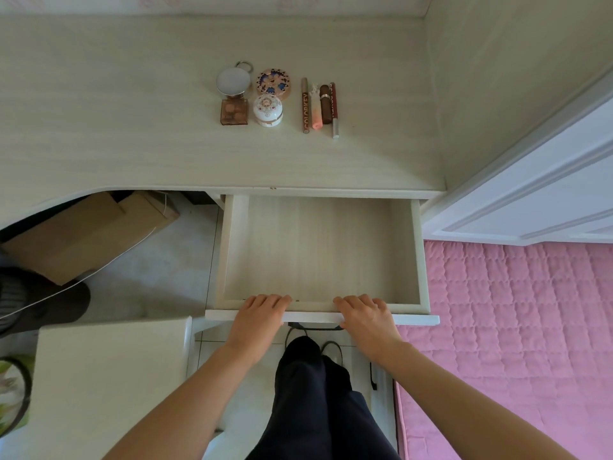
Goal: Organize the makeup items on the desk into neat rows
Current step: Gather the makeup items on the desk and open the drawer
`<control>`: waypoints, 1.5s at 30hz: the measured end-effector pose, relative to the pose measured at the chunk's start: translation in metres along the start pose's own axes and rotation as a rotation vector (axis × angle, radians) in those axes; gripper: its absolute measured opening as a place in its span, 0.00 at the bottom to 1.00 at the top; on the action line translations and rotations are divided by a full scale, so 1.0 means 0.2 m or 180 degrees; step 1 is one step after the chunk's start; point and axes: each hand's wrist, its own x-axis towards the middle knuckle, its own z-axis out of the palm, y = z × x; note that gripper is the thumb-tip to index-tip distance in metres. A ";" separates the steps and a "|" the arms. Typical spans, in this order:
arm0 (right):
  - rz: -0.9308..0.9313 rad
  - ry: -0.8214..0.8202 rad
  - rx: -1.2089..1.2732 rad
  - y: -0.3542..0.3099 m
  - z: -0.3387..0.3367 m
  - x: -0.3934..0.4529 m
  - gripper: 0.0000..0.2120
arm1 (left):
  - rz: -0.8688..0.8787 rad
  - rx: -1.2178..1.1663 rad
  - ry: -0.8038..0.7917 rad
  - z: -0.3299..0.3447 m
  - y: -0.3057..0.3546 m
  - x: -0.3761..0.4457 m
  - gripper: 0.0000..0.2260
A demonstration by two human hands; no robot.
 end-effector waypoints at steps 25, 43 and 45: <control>0.0270 -0.0165 0.0092 0.16 -0.26 0.55 0.27 | -0.0174 -0.0434 0.0022 -0.23 -0.26 0.57 0.20; 0.1523 0.0967 0.1739 0.20 -0.35 0.35 0.12 | -0.2838 -0.4428 0.0944 -0.42 -0.13 0.48 0.04; 0.1943 0.1038 0.2093 0.20 -0.36 0.33 0.10 | -0.3600 -0.5224 0.0811 -0.42 -0.13 0.48 0.03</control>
